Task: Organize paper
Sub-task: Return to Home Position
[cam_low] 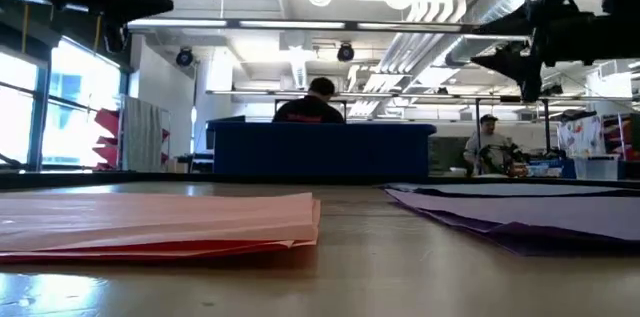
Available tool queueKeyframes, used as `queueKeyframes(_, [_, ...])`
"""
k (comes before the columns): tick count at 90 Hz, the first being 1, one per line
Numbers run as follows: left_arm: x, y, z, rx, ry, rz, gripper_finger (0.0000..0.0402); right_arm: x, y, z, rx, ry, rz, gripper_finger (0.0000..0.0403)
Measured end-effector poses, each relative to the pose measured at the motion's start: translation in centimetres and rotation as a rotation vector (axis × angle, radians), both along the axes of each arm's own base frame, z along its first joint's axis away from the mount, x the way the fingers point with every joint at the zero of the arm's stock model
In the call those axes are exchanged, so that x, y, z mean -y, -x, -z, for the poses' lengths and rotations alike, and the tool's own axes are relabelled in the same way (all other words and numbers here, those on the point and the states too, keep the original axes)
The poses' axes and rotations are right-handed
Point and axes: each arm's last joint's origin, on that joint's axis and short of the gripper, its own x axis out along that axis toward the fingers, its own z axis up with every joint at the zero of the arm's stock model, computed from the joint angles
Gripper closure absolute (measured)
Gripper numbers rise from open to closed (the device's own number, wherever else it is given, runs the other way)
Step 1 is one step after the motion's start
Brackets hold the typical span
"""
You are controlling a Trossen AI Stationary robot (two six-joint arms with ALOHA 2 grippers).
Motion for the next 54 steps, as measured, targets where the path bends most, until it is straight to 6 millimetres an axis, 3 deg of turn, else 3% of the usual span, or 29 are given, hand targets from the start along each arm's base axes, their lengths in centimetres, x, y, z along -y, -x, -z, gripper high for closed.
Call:
queueKeyframes(17, [-0.2,-0.1,3.2,0.075,-0.041,-0.018,0.0401,0.1,0.1,1.7,-0.074,-0.033,0.043,0.0208])
queueKeyframes(40, [-0.7,-1.0,7.8,0.059,0.086,0.002,0.0401,0.0,0.3,3.2,-0.236,-0.103,0.042,0.0208])
queueKeyframes(54, [-0.7,-1.2,8.5,0.011,0.211,0.006,0.0401,-0.1,0.4,3.8,-0.298,-0.129,0.042,0.0208])
